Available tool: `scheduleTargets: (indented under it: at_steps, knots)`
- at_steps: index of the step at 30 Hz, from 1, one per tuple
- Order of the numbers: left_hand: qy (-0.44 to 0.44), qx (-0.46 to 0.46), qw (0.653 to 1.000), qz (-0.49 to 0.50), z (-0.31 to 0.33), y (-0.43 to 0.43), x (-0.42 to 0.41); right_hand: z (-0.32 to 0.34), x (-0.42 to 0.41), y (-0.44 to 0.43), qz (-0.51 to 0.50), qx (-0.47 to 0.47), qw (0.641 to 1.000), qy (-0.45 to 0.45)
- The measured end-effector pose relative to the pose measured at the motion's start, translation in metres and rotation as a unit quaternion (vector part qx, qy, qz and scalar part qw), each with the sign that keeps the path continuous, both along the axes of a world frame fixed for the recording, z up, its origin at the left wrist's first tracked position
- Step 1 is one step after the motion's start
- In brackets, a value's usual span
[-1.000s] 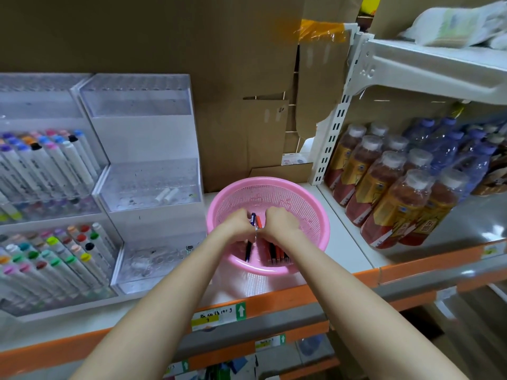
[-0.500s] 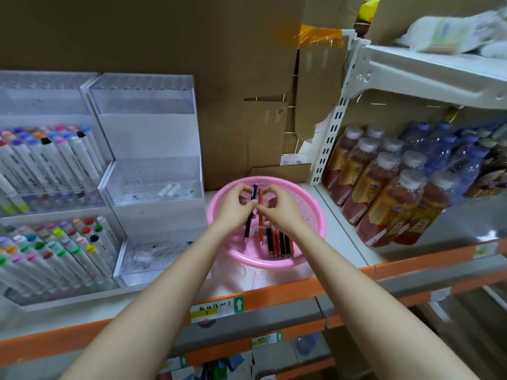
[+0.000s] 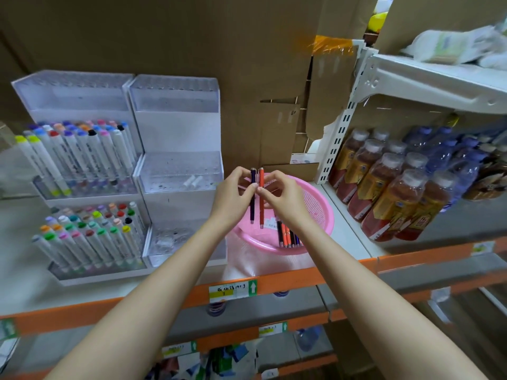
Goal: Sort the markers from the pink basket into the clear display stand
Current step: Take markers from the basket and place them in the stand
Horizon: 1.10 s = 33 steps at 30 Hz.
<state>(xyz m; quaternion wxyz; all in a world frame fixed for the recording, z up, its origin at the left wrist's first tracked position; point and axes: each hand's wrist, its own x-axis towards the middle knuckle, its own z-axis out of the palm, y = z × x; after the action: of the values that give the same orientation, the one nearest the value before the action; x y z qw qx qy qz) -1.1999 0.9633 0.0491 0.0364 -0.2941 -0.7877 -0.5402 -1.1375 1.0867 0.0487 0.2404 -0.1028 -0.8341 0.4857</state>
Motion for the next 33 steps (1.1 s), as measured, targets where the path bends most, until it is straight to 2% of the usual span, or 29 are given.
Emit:
scheduleTargets:
  at_steps: [15, 24, 33]
  knots:
    - [0.014, 0.075, 0.997, -0.026, 0.053, -0.095, 0.009, 0.05, 0.003, -0.094, -0.057, 0.027, 0.995, 0.083]
    - [0.034, 0.044, 0.998, -0.008, 0.055, -0.18, -0.003, 0.05, -0.007, -0.17, -0.043, 0.035, 0.995, 0.083]
    - [0.04, -0.056, 0.998, 0.006, 0.052, -0.21, -0.001, 0.038, -0.013, -0.204, -0.022, 0.035, 0.998, 0.055]
